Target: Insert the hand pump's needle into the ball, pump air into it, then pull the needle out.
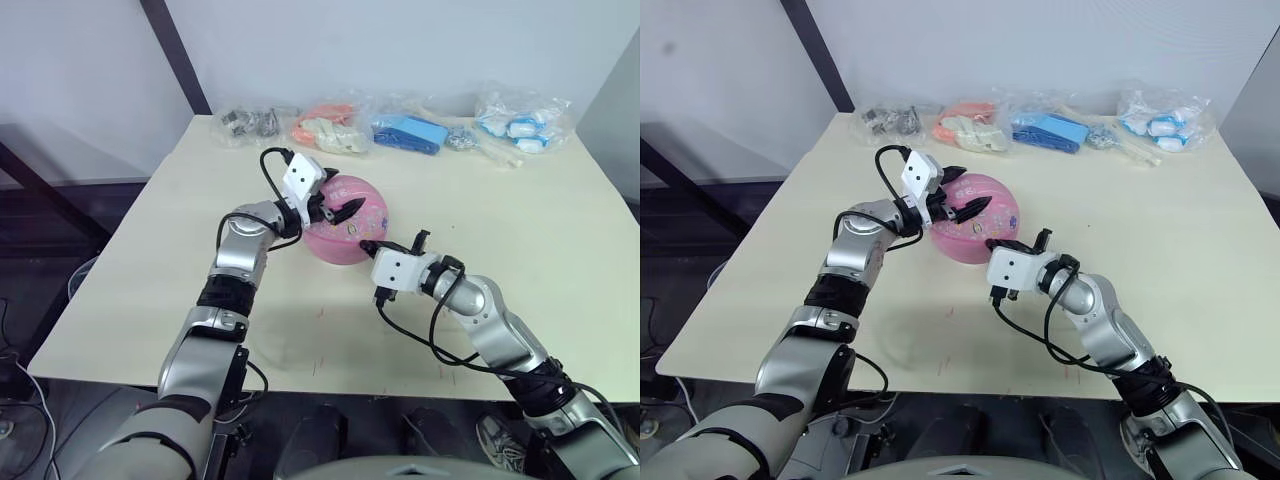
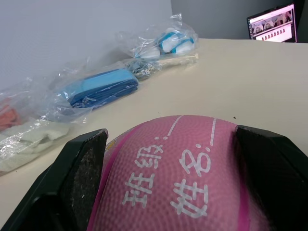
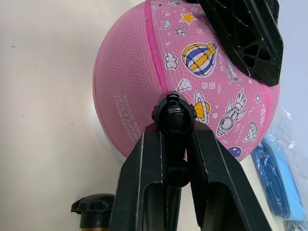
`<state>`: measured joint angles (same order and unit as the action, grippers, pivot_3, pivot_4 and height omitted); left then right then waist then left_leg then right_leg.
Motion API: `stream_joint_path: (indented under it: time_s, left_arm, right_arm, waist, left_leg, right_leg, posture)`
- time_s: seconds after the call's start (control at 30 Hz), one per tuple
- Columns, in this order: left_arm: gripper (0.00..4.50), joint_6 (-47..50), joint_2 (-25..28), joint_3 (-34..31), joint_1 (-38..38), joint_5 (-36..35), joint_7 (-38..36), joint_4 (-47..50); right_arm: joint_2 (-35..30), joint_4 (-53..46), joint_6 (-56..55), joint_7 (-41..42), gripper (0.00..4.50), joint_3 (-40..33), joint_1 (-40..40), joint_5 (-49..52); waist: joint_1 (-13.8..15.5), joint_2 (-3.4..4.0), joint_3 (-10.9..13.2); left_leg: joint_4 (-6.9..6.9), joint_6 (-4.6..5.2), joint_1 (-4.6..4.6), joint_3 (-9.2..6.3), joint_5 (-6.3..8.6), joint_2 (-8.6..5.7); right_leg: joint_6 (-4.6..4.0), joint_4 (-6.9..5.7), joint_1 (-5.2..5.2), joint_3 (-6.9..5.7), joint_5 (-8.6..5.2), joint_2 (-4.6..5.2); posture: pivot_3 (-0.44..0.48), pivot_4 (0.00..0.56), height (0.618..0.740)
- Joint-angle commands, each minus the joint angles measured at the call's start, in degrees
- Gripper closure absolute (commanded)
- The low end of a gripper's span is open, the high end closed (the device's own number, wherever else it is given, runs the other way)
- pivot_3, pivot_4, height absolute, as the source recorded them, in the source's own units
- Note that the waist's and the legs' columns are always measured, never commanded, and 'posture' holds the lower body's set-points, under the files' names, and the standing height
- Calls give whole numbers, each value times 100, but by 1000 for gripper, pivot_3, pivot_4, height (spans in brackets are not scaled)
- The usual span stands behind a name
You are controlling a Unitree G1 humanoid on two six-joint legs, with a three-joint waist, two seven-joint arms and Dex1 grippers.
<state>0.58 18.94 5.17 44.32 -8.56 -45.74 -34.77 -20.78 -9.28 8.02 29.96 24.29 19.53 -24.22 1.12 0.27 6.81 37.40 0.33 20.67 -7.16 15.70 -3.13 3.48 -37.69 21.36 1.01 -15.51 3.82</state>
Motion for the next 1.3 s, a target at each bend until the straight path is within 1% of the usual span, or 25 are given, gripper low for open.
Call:
stream_joint_path:
  time_s: [0.03, 0.37, 0.7, 0.9, 0.97, 1.3]
  left_arm:
    - [0, 488, 126, 389, -596, 687, 316, -1270]
    - [0, 537, 128, 399, -563, 667, 353, -1455]
    - [0, 566, 89, 485, -568, 696, 518, -1532]
    - [0, 562, 91, 504, -580, 701, 531, -1543]
    - [0, 564, 95, 506, -583, 702, 533, -1540]
    - [0, 528, 110, 526, -587, 705, 536, -1573]
  right_arm:
    - [-68, -876, -430, 25, 4443, -264, -80, 289]
    - [-190, -1066, -479, 16, 4443, -499, -274, 482]
    - [-372, -1271, -513, 26, 4443, -544, -453, 474]
    - [-427, -1386, -484, 42, 4443, -572, -513, 488]
    - [-450, -1400, -484, 59, 4443, -580, -505, 501]
    - [-514, -1628, -283, 315, 4443, -632, -528, 620]
  waist:
    - [4, 0, 0]
    - [40, 0, 0]
    - [112, 0, 0]
    - [116, 1, 0]
    - [116, 1, -1]
    - [118, 4, -2]
  left_leg:
    - [0, 1, 0, -6, 1, -5]
    - [0, 10, 2, -32, 5, -36]
    - [0, 17, 4, -41, 9, -59]
    - [0, 24, 1, -45, 8, -73]
    - [0, 42, 1, -45, 18, -75]
    - [-2, 46, 2, -61, 20, -77]
  right_leg:
    - [4, 1, -2, -6, -3, 9]
    - [24, 9, -17, -16, -16, 31]
    - [39, 15, -22, -17, -26, 48]
    - [59, 20, -37, -27, -39, 78]
    - [61, 27, -41, -28, -39, 81]
    - [66, 50, -57, -48, -42, 84]
  posture:
    - [0, 150, 740]
    - [0, 150, 740]
    - [0, 150, 740]
    - [0, 150, 740]
    - [0, 150, 740]
    - [0, 150, 740]
